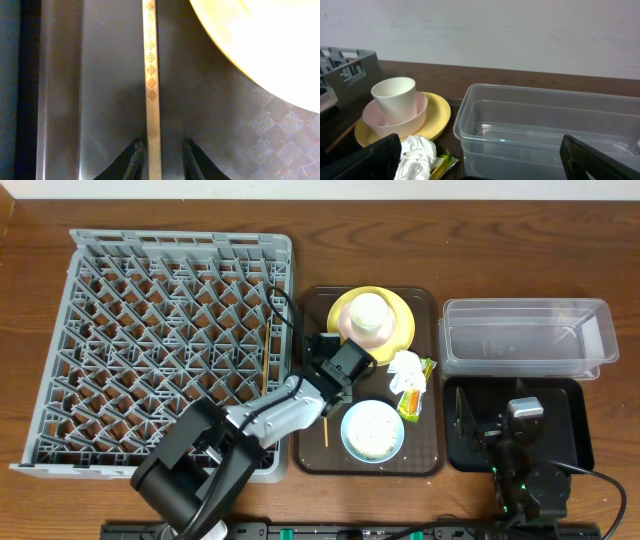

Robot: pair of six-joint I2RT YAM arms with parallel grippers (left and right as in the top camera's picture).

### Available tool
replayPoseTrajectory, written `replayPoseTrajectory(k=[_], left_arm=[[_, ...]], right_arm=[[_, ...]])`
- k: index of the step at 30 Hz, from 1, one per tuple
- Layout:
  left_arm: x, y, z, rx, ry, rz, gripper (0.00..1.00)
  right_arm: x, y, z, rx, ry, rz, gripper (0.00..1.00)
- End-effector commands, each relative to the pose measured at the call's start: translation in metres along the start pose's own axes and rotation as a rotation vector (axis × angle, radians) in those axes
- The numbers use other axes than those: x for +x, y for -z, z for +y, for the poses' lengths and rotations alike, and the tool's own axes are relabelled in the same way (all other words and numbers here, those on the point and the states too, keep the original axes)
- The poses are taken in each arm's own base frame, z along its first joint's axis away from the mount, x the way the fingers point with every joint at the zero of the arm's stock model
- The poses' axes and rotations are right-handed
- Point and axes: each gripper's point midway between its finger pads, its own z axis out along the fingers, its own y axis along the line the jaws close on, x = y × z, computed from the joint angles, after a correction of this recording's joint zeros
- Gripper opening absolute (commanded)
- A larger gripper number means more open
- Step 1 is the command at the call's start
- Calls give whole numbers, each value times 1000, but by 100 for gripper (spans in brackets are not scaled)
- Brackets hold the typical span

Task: Sort waste into correct bins and load items into the dishwasher
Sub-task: 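Lower the left gripper and grasp the second wooden chopstick, then carry the second chopstick to the rack and insert it beside the first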

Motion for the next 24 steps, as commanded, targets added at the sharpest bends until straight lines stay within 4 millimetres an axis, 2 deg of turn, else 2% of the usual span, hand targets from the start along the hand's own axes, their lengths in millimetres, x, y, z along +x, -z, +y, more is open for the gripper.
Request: replayPoseTrajectory(k=[1, 5, 9, 15, 21, 24], left_arm=[[52, -23, 16, 14, -19, 218, 28], [52, -25, 19, 49, 10, 254, 28], [55, -24, 15, 106, -39, 289, 29], [55, -24, 16, 102, -42, 287, 29], [54, -24, 17, 96, -42, 283, 21], [54, -24, 17, 93, -44, 281, 20]], right_arm=[[1, 0, 0, 0, -8, 5, 99], [1, 0, 0, 0, -8, 5, 99], [1, 0, 0, 0, -8, 5, 99], [1, 0, 0, 0, -8, 5, 99], [1, 0, 0, 0, -8, 5, 99], [1, 0, 0, 0, -8, 5, 99]])
